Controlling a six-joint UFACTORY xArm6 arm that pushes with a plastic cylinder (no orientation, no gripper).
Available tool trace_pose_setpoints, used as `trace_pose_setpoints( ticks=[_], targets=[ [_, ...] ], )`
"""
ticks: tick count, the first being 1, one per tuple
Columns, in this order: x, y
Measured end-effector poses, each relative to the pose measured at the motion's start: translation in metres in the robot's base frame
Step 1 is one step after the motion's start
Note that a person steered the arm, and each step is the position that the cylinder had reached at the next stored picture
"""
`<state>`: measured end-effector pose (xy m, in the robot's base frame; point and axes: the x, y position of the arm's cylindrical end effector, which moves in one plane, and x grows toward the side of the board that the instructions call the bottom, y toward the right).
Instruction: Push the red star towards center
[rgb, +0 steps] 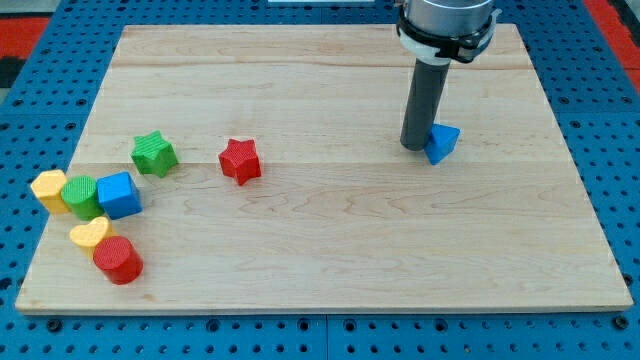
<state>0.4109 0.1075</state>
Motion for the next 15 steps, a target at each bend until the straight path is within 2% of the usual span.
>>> trace_pose_setpoints(
  ticks=[1, 2, 3, 5, 6, 8, 12, 15],
  targets=[
    [-0.010, 0.000],
    [0.009, -0.011],
    [0.062, -0.039],
    [0.101, -0.177],
    [0.082, -0.227],
    [0.026, -0.239],
    [0.041, -0.232],
    [0.023, -0.181]
  ],
)
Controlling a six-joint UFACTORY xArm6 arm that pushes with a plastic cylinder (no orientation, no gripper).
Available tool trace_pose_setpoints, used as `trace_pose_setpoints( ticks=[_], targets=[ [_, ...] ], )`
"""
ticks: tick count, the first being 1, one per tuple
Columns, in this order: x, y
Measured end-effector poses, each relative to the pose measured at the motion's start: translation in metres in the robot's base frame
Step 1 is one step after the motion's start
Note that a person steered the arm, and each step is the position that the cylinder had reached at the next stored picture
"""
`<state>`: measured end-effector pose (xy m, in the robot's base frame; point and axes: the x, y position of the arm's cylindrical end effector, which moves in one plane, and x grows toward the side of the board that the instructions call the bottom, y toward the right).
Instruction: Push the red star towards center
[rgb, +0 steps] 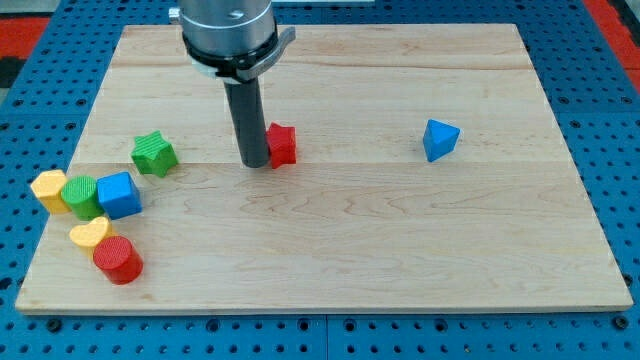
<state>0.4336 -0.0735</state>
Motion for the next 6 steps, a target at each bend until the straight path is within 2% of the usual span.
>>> trace_pose_setpoints(
  ticks=[2, 4, 6],
  targets=[
    [-0.045, -0.002],
    [-0.045, 0.000],
    [-0.031, 0.054]
  ],
)
